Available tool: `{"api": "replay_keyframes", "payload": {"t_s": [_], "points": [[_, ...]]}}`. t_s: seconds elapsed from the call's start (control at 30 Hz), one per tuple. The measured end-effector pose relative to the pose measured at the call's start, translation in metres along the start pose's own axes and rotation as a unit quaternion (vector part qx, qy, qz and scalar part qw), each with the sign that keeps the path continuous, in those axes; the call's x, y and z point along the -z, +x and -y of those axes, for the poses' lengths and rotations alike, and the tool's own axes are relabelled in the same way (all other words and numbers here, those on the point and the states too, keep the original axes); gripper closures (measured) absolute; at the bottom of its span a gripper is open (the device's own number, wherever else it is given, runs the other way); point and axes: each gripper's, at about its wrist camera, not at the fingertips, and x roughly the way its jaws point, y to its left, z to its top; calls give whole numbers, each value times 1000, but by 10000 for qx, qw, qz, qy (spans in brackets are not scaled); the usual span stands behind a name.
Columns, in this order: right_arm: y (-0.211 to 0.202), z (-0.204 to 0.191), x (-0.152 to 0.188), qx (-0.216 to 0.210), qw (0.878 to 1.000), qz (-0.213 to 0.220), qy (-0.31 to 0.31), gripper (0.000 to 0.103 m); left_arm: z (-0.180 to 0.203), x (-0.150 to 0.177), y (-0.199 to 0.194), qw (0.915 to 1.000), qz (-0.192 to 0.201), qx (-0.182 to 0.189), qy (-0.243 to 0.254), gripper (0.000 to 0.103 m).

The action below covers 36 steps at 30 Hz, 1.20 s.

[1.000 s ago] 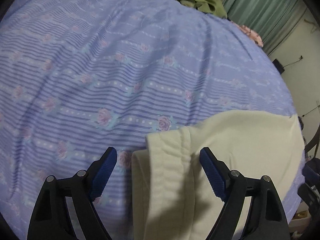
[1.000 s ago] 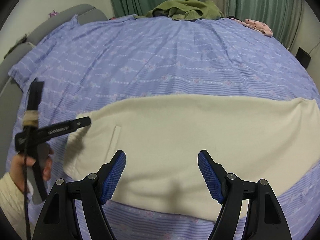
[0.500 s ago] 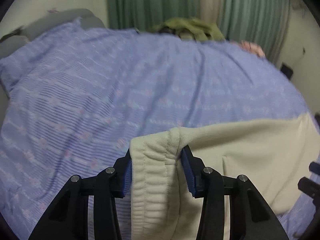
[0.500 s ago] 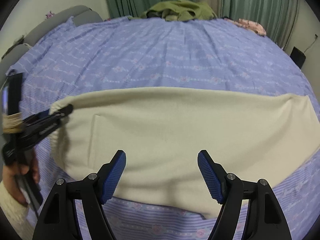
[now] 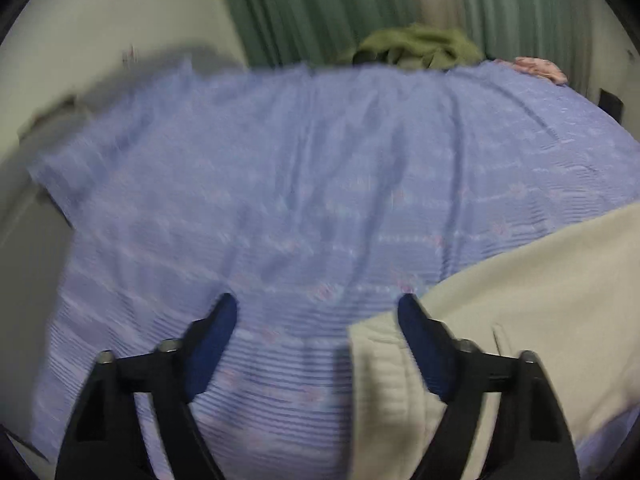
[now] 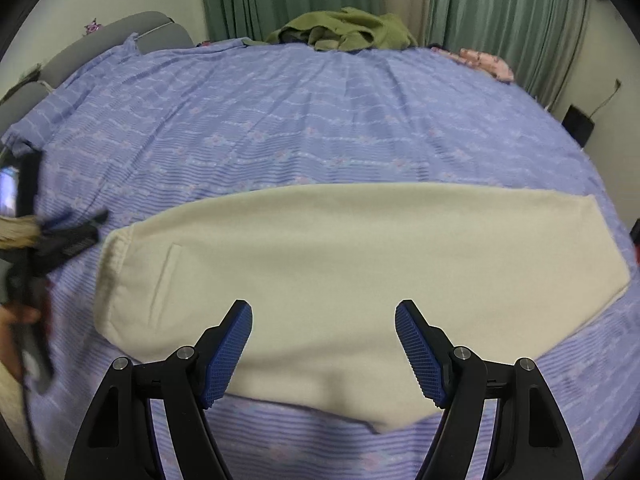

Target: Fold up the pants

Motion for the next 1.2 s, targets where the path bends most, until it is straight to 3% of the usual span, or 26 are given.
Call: {"api": "replay_keyframes", "payload": {"t_s": [0.13, 0.3, 0.47, 0.6, 0.77, 0.97, 1.13, 1.2], "points": [[-25, 10, 13, -177, 9990, 290, -288, 28, -1, 10, -43, 9987, 156, 232, 425, 19], [-45, 30, 43, -435, 9980, 169, -438, 28, 14, 48, -80, 9957, -91, 885, 274, 18], [-37, 51, 80, -525, 9963, -373, -572, 28, 58, 83, -68, 9897, -593, 1283, 234, 18], [-19, 61, 97, -777, 9938, -618, -498, 28, 69, 99, -50, 9860, -863, 1428, -2, 18], [21, 68, 105, -1077, 9899, -917, -124, 38, 64, 99, -21, 9832, -1137, 1373, -397, 19], [50, 70, 101, -1204, 9865, -1085, 241, 49, 68, 86, 9, 9866, -1275, 964, -330, 17], [32, 67, 83, -1083, 9923, -589, 112, 49, 72, 87, 27, 9869, -1387, 792, -239, 15], [33, 62, 80, -1063, 9922, -650, -3, 49, 71, 85, 32, 9873, -1426, 642, -279, 15]]}}
